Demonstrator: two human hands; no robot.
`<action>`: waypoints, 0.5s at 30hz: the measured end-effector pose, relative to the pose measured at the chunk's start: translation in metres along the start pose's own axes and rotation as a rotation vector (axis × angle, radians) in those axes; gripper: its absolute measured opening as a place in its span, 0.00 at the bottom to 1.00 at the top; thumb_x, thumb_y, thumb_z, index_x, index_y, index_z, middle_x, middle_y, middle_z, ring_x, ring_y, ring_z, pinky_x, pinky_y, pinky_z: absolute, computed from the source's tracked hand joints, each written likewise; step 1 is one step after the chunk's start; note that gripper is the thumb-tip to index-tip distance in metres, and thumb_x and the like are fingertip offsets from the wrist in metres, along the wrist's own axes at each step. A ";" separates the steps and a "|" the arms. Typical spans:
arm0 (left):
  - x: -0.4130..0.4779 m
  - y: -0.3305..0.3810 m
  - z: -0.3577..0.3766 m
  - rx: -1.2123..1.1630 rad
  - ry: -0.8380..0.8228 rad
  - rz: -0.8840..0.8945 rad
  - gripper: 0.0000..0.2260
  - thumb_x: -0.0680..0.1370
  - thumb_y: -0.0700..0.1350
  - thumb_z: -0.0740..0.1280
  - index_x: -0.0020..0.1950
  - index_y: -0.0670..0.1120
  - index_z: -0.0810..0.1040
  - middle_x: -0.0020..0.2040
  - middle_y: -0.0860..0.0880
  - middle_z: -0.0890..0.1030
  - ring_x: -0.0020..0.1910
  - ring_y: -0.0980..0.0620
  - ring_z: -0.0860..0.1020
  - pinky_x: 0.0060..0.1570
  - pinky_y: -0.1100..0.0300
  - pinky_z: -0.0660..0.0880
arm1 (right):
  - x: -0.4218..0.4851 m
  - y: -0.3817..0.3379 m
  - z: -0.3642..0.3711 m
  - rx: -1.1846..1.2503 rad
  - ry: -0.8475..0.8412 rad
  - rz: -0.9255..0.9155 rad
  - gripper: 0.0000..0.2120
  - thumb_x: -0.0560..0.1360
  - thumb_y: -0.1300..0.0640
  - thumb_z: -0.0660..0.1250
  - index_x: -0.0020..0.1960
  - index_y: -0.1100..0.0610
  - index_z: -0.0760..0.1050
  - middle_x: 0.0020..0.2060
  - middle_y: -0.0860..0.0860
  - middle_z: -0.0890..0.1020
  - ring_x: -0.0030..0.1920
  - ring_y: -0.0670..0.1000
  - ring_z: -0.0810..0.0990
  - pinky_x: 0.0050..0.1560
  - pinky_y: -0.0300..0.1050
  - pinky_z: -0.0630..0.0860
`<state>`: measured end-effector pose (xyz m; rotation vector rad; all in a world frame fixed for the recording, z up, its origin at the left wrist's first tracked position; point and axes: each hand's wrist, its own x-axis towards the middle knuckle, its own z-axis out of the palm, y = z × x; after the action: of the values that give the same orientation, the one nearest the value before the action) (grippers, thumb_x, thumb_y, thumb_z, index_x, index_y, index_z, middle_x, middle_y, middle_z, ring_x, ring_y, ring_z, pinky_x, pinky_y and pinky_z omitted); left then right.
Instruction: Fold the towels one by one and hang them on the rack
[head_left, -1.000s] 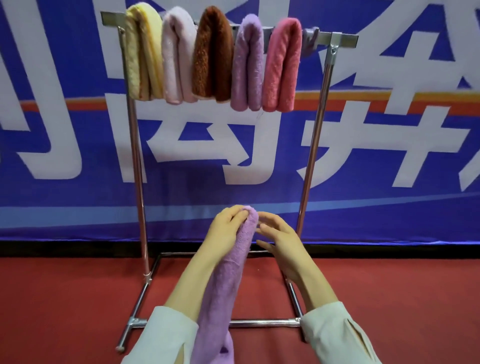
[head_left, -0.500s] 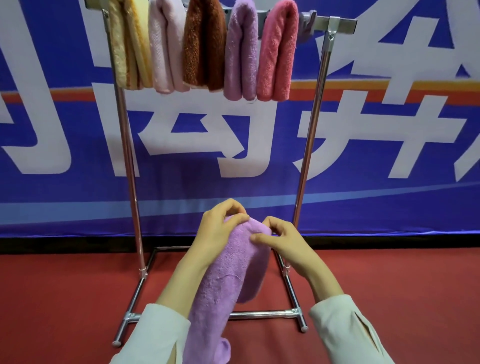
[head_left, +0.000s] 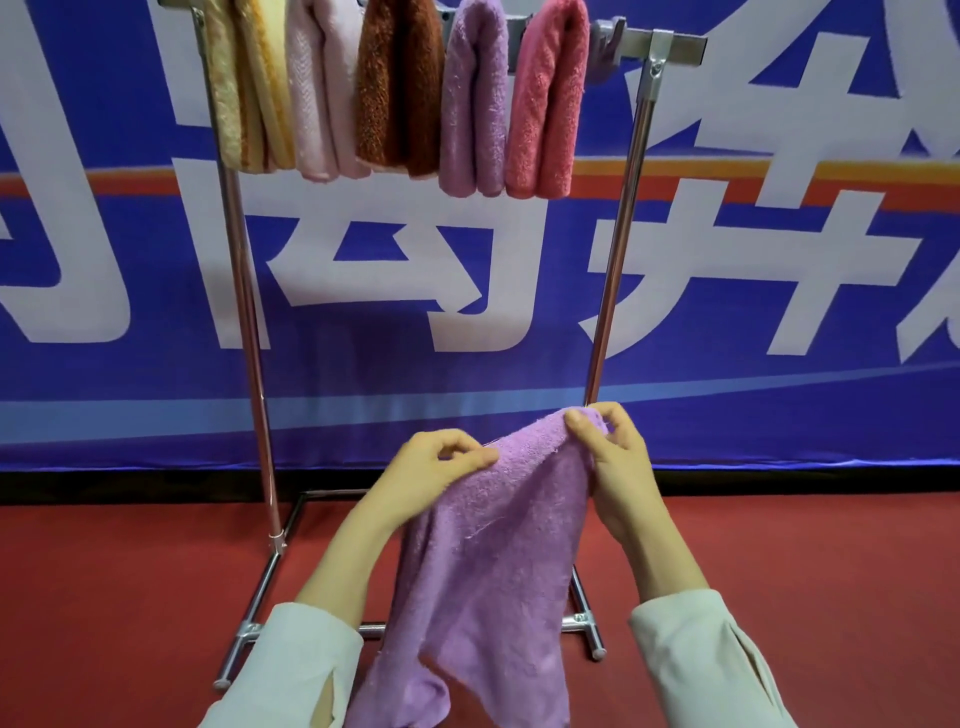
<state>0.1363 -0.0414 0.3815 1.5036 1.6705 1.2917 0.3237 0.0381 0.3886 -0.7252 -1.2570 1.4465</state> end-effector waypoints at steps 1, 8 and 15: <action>-0.001 -0.002 -0.002 0.010 -0.022 -0.033 0.10 0.73 0.50 0.73 0.40 0.43 0.83 0.38 0.48 0.82 0.37 0.59 0.75 0.43 0.69 0.70 | 0.001 -0.001 -0.001 0.031 0.037 -0.021 0.05 0.75 0.60 0.69 0.45 0.58 0.73 0.35 0.50 0.78 0.37 0.47 0.76 0.38 0.39 0.74; -0.004 0.015 0.003 -0.381 0.220 -0.032 0.05 0.75 0.44 0.71 0.45 0.44 0.85 0.43 0.52 0.85 0.43 0.57 0.80 0.51 0.61 0.75 | -0.005 -0.011 0.009 0.159 -0.004 0.036 0.07 0.79 0.59 0.65 0.43 0.57 0.79 0.34 0.47 0.78 0.34 0.45 0.77 0.37 0.37 0.76; -0.007 0.033 0.014 -0.386 0.192 0.026 0.04 0.74 0.43 0.71 0.42 0.45 0.84 0.40 0.51 0.85 0.40 0.58 0.80 0.45 0.64 0.76 | -0.015 -0.006 0.027 -0.245 -0.350 0.005 0.15 0.70 0.49 0.74 0.53 0.54 0.79 0.48 0.49 0.84 0.50 0.46 0.82 0.52 0.40 0.78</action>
<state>0.1641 -0.0466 0.4045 1.2062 1.4093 1.7038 0.3051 0.0147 0.3993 -0.6526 -1.7251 1.4815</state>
